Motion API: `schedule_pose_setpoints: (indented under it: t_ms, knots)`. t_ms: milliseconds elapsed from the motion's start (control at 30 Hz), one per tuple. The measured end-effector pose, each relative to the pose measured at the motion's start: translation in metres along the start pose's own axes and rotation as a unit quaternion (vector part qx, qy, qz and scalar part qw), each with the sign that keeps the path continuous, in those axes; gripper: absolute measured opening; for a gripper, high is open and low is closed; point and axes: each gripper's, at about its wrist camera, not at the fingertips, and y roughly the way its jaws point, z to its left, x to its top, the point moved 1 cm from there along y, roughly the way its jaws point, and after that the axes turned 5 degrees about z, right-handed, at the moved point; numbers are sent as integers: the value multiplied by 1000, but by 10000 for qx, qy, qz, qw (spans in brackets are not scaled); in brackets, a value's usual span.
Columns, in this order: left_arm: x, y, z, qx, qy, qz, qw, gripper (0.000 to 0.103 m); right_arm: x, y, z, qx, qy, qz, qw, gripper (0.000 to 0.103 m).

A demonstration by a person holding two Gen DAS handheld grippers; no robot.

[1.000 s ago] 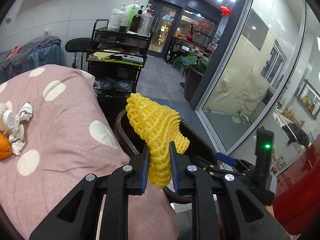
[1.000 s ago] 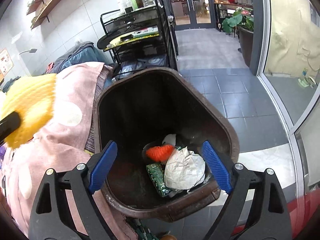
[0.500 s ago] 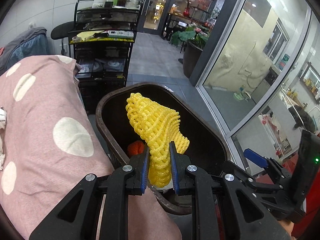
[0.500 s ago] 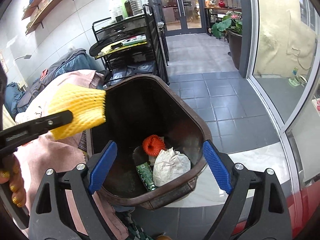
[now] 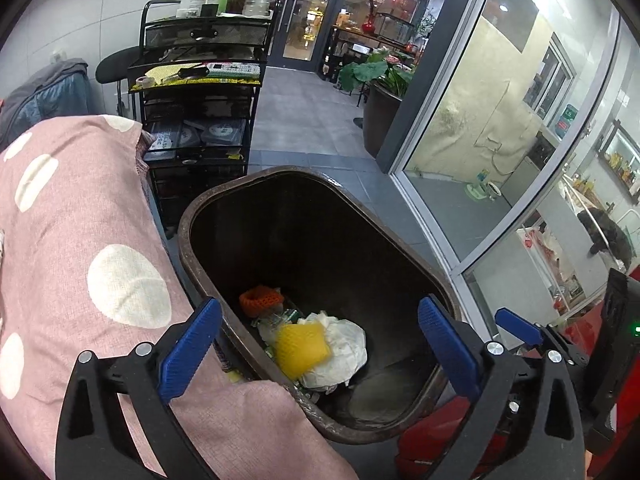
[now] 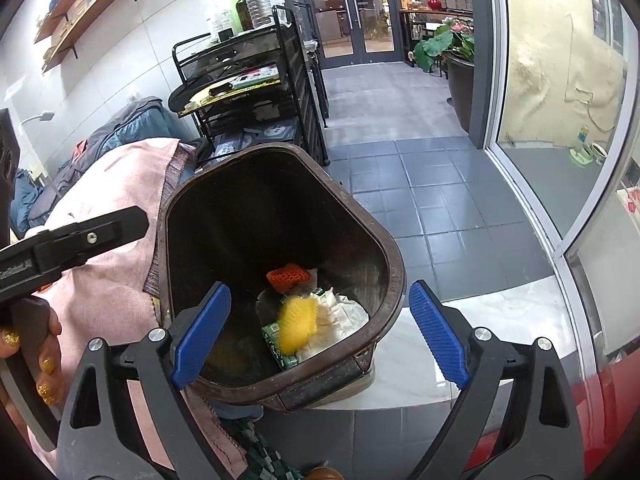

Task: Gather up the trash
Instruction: 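Move both tools back over the bed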

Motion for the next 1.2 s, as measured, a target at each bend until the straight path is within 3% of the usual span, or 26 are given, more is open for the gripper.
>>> schedule_pose_setpoints:
  t_ms: [233, 533, 833, 1200]
  knots:
    - [-6, -24, 0, -72, -86, -336, 9994, 97, -2, -2, 0, 54, -3, -30, 10000, 90]
    - [-27, -75, 8, 387, -60, -863, 9955, 97, 4, -9, 26, 308, -273, -165, 9990, 90]
    - [-58, -120, 43, 853, -429, -1210, 9880, 97, 10, -18, 79, 793, -813, -298, 9931, 90]
    - [-114, -159, 107, 1483, -1074, -1160, 9762, 97, 13, -23, 162, 1600, -1572, -53, 9745, 90]
